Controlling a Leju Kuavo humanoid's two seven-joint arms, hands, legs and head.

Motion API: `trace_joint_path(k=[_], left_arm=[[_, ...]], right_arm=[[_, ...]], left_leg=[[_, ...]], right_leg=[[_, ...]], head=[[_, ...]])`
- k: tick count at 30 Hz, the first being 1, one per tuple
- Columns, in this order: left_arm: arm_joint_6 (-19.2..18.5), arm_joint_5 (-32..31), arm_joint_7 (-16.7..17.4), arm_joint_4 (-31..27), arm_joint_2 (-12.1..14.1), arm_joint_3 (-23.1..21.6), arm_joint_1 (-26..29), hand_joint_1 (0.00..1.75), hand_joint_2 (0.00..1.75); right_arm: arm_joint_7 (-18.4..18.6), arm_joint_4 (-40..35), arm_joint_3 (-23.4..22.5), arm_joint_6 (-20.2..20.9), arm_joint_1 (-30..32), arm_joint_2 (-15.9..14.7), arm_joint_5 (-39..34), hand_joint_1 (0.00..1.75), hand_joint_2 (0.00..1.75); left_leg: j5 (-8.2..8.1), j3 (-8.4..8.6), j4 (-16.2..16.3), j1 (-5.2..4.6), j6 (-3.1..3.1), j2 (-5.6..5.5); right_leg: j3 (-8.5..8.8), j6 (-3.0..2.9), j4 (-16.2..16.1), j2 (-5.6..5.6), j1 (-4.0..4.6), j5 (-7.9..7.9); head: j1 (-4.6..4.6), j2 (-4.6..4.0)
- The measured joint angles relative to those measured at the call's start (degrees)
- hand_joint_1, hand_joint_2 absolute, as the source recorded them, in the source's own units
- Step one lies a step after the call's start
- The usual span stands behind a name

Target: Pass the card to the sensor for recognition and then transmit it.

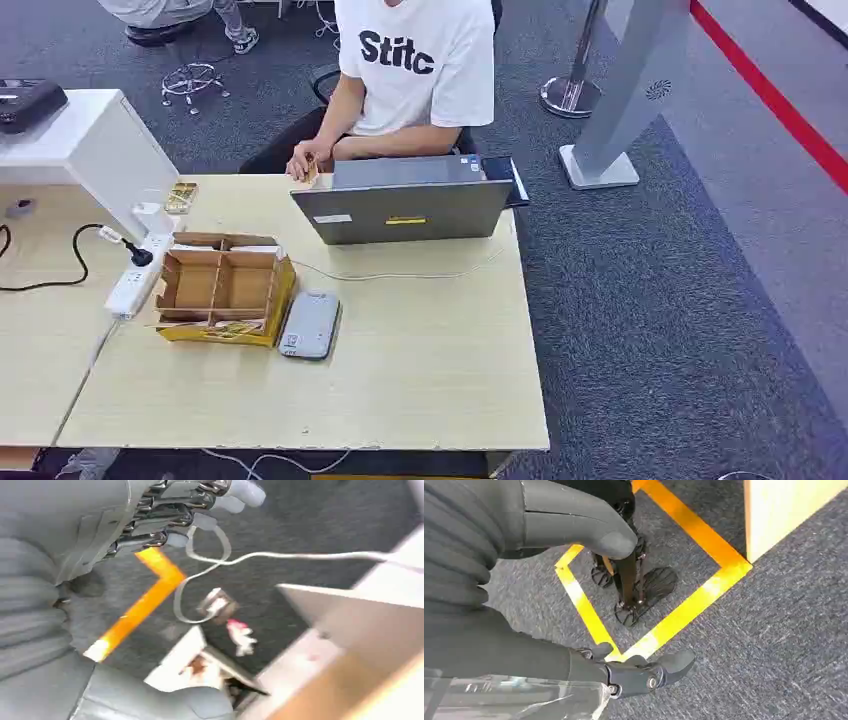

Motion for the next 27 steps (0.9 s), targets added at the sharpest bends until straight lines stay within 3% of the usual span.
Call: trace_joint_path(k=[6, 17, 21, 27], left_arm=[[4.00, -5.97, -2.91, -10.16, -1.42, -0.22, 1.79, 0.00, 1.75], [12.25, -23.59, -6.55, -23.80, -1.90, -4.51, 2.99, 0.00, 1.75], [14.69, -31.31, -6.18, -26.55, -0.83, -6.76, 2.36, 0.00, 1.75], [16.65, -43.18, -2.93, -27.88, 2.30, -10.73, -0.42, 0.00, 1.75]], right_arm=[[-0.13, 0.59, -3.32, -0.55, -0.49, 0.26, 0.55, 0.00, 1.75], [0.92, 1.36, -6.79, -1.97, -1.08, 0.44, 1.92, 0.00, 1.75], [1.38, 1.55, -7.32, -2.45, -1.20, 0.59, 2.78, 0.00, 1.75], [1.94, 1.79, -7.76, -2.89, -1.27, 0.70, 4.22, 0.00, 1.75]], left_leg=[[0.00, 0.01, 0.00, 0.00, 0.00, 0.00], [0.00, 0.03, 0.00, 0.00, 0.00, 0.00], [0.00, 0.04, 0.01, 0.00, 0.00, 0.00], [0.03, 0.06, 0.01, 0.01, -0.03, 0.00]], right_leg=[[0.00, 0.00, 0.00, 0.00, 0.00, 0.00], [0.00, 0.00, 0.00, 0.00, 0.00, 0.00], [0.00, 0.00, 0.00, 0.01, 0.00, 0.00], [0.00, -0.02, 0.01, 0.01, 0.00, 0.01]], head=[[-0.02, 0.02], [0.00, 0.00], [-0.02, 0.02], [0.00, 0.00]])
